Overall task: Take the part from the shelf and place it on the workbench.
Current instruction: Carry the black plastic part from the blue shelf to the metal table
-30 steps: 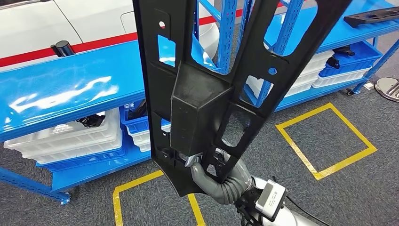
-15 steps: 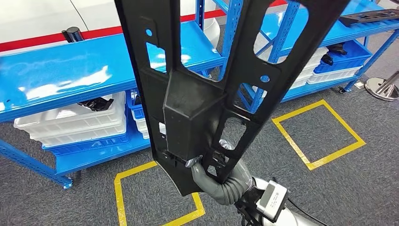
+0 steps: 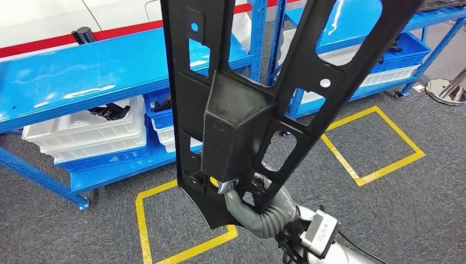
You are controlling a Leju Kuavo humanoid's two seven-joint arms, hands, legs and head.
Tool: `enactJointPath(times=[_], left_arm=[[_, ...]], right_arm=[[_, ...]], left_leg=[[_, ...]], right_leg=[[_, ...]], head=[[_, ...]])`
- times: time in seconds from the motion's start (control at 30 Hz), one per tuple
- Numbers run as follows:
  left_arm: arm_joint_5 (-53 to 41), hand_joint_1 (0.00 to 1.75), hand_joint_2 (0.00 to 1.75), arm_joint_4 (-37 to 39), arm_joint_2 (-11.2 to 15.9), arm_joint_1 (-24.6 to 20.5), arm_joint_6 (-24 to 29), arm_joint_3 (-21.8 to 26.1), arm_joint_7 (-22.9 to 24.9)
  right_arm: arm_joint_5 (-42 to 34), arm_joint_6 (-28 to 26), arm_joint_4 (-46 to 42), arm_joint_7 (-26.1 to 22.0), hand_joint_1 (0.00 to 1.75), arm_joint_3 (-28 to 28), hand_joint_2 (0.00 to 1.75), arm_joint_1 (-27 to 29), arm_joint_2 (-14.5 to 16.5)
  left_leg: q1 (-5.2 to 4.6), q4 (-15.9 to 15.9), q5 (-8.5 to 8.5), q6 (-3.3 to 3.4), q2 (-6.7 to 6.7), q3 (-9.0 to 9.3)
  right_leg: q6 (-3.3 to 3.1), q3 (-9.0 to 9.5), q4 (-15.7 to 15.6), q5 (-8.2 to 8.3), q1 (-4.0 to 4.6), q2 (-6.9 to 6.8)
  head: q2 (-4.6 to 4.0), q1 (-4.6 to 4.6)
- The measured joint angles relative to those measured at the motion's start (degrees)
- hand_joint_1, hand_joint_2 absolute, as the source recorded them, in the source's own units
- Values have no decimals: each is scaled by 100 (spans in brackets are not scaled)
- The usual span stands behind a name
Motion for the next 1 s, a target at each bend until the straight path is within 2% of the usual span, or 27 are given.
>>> enactJointPath(times=[0.03, 0.07, 0.1, 0.13, 0.17, 0.2, 0.23, 0.3, 0.33, 0.37, 0.4, 0.47, 0.5, 0.53, 0.57, 0.6, 0.63, 0.67, 0.7, 0.73, 0.77, 0.83, 0.87, 0.9, 0.93, 1.0], left_arm=[[0, 0, 175, 0, 0, 0, 0, -1, 0], [0, 0, 175, 0, 1, -1, 0, -1, 1], [0, 0, 175, 0, 1, -4, 0, -1, 2], [-1, 0, 175, 0, 1, -10, -1, -1, 5], [-1, 0, 175, 0, 1, -17, -3, 0, 9], [-2, 0, 175, 0, 0, -22, -5, 0, 14], [-3, 0, 175, 0, 0, -23, -7, 0, 18], [-3, 0, 175, 0, -1, -5, -12, 0, 31], [-4, 0, 175, 0, -1, 6, -14, 0, 38], [-8, 0, 175, 0, -2, 13, -15, 0, 46], [-12, 0, 175, 0, -2, 14, -16, 0, 51], [-27, 0, 175, 0, -4, 6, -16, 0, 54], [-33, 0, 175, 0, -5, 4, -13, 0, 50], [-39, 0, 175, 0, -6, 5, -8, 0, 42], [-45, 0, 175, 0, -7, 5, -4, 0, 32], [-52, 0, 175, 0, -8, 5, 0, 0, 23], [-60, 0, 175, 0, -11, 3, 1, 0, 17], [-66, 0, 175, 0, -19, 2, 1, 0, 15], [-70, 0, 175, 0, -27, 2, 0, 0, 15], [-73, 0, 175, 0, -34, 1, -1, 0, 16], [-75, 0, 175, 0, -39, -1, -3, 0, 16], [-78, 0, 175, 0, -40, -3, -9, 0, 26], [-78, 0, 175, 0, -41, -1, -13, 0, 37], [-79, 0, 175, 0, -42, 3, -15, -1, 53], [-79, 0, 175, 0, -41, 6, -15, -1, 70], [-79, 0, 175, 0, -39, 12, -16, -1, 93]], right_arm=[[1, -5, 0, 0, 175, 0, 175, 4, 0], [1, -10, 0, 0, 175, 0, 175, 8, 0], [3, -17, -4, 0, 175, -1, 175, 12, -1], [7, -25, -14, 0, 175, -4, 175, 12, -2], [11, -33, -25, 1, 175, -9, 175, 14, -3], [16, -42, -38, 1, 175, -15, 175, 15, -5], [20, -49, -50, 1, 175, -19, 175, 16, -7], [26, -65, -64, 7, 175, -22, 175, 26, -11], [31, -72, -71, 15, 175, -24, 175, 36, -20], [39, -79, -76, 26, 175, -26, 175, 47, -30], [50, -84, -82, 38, 175, -30, 175, 57, -40], [70, -91, -95, 55, 175, -42, 175, 71, -54], [79, -93, -102, 64, 175, -50, 175, 77, -58], [84, -96, -109, 75, 175, -58, 175, 85, -64], [87, -97, -115, 89, 175, -64, 175, 92, -70], [89, -99, -122, 103, 175, -70, 175, 99, -76], [87, -102, -133, 118, 175, -77, 175, 101, -82], [83, -104, -149, 131, 175, -86, 175, 100, -88], [78, -108, -168, 142, 175, -97, 175, 97, -92], [72, -112, -187, 150, 175, -107, 175, 93, -96], [67, -116, -202, 155, 175, -113, 175, 91, -98], [54, -121, -218, 160, 175, -116, 175, 95, -102], [44, -122, -221, 163, 175, -116, 175, 99, -104], [34, -123, -224, 165, 175, -116, 175, 104, -105], [25, -124, -226, 168, 175, -116, 175, 108, -108], [11, -123, -230, 172, 175, -116, 175, 129, -114]], left_leg=[[20, 0, 105, -23, 0, 87], [40, -203, 278, -43, 1, 264], [63, -575, 440, -62, 0, 520], [67, -1006, 526, -71, -9, 789], [64, -1375, 542, -57, -23, 1004], [57, -1622, 511, -34, -36, 1140], [41, -1728, 477, -3, -48, 1177], [31, -1718, 497, 66, -50, 1117], [31, -1706, 533, 114, -42, 1073], [32, -1701, 576, 168, -33, 1028], [33, -1705, 626, 225, -23, 977], [20, -1705, 714, 294, -14, 872], [6, -1705, 756, 312, -11, 818], [-9, -1705, 793, 318, -9, 768], [-25, -1704, 830, 323, -8, 722], [-43, -1704, 869, 323, -8, 680], [-55, -1703, 903, 321, -11, 649], [-69, -1701, 932, 312, -14, 625], [-78, -1700, 959, 294, -15, 609], [-78, -1697, 986, 265, -14, 595], [-76, -1696, 1013, 228, -8, 578], [-72, -1674, 1038, 152, 12, 533], [-73, -1604, 971, 117, 16, 489], [-71, -1434, 821, 83, 17, 415], [-59, -1127, 590, 50, 14, 296], [-41, -319, 140, 0, 12, 12]], right_leg=[[13, -76, 20, 41, -6, -1], [31, -152, 46, 79, -15, 1], [56, -224, 81, 112, -23, 6], [85, -294, 123, 139, -21, 10], [114, -350, 160, 163, -17, 13], [140, -390, 189, 188, -8, 14], [164, -419, 204, 218, -1, 13], [214, -455, 206, 290, -5, 14], [243, -489, 228, 271, -16, 16], [268, -539, 318, 164, -27, 18], [290, -622, 533, -49, -37, 19], [317, -849, 1278, -611, -46, 19], [322, -949, 1686, -793, -47, 20], [321, -989, 1961, -832, -46, 20], [311, -943, 2047, -740, -44, 20], [287, -791, 1923, -569, -36, 21], [247, -535, 1580, -395, -19, 24], [188, -222, 1128, -301, 5, 25], [140, 69, 675, -274, 31, 26], [103, 267, 346, -302, 60, 26], [82, 364, 158, -346, 82, 26], [59, 353, 49, -331, 72, 27], [37, 329, 27, -305, 51, 34], [12, 301, 8, -271, 27, 40], [-8, 269, 6, -236, 17, 52], [-29, 201, 9, -181, 23, 85]], head=[[0, 0], [0, 1], [1, -1], [1, -2], [1, 1], [1, 2], [1, 5], [1, 8], [1, 8], [1, 11], [0, 13], [0, 17], [1, 16], [1, 16], [1, 16], [1, 16], [0, 16], [0, 15], [0, 14], [0, 13], [0, 13], [1, 13], [1, 10], [1, 7], [1, 3], [0, 1]])
